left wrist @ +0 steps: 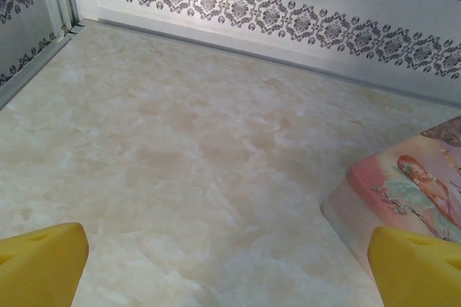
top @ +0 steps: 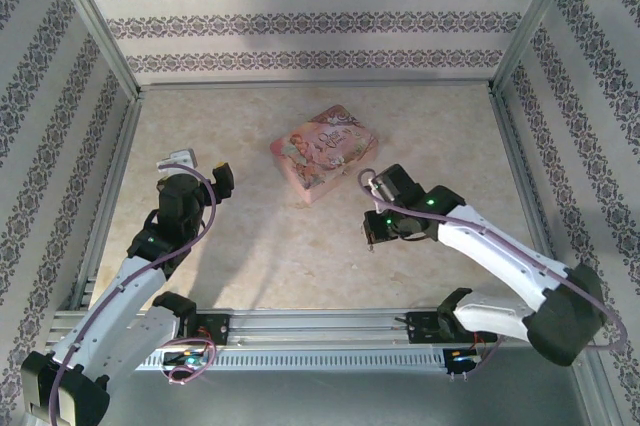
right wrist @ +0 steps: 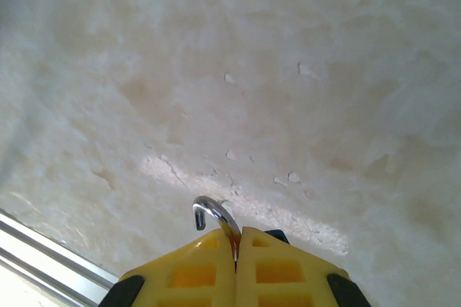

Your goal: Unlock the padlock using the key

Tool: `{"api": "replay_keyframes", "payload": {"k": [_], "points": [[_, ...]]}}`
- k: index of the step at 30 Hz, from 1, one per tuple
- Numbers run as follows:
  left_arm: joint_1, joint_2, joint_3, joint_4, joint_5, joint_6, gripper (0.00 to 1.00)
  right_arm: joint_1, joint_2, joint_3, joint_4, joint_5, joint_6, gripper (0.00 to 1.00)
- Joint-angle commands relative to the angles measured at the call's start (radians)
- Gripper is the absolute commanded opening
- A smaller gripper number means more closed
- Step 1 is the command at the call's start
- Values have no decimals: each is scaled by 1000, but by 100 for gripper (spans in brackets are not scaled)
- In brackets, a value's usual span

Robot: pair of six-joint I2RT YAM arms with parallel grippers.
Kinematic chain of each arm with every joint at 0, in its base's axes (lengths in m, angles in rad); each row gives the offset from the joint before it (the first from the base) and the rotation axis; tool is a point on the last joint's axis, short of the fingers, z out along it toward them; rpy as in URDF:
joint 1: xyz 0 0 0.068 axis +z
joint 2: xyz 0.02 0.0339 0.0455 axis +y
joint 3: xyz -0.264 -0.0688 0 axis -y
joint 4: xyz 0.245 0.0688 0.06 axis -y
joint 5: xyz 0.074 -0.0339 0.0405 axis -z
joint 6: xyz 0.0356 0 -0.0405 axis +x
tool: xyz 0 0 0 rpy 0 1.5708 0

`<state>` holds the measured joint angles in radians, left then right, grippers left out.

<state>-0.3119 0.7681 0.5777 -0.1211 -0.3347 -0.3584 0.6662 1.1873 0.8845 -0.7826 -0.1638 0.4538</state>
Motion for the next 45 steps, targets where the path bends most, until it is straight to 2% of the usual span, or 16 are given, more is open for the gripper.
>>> {"api": "replay_keyframes", "payload": {"k": [1, 14, 25, 35, 45], "points": [[15, -13, -10, -36, -24, 10, 100, 27, 57, -27, 17, -20, 34, 0], [17, -9, 2, -76, -36, 10, 100, 91, 331, -7, 130, -123, 56, 0], [19, -10, -1, -87, -35, 7, 100, 102, 423, -2, 187, -163, 59, 0], [20, -18, -3, -98, -32, 1, 99, 101, 378, 2, 175, -113, 68, 17], [20, -49, -16, -92, -36, -4, 99, 53, 158, 31, 80, 45, 13, 31]]}}
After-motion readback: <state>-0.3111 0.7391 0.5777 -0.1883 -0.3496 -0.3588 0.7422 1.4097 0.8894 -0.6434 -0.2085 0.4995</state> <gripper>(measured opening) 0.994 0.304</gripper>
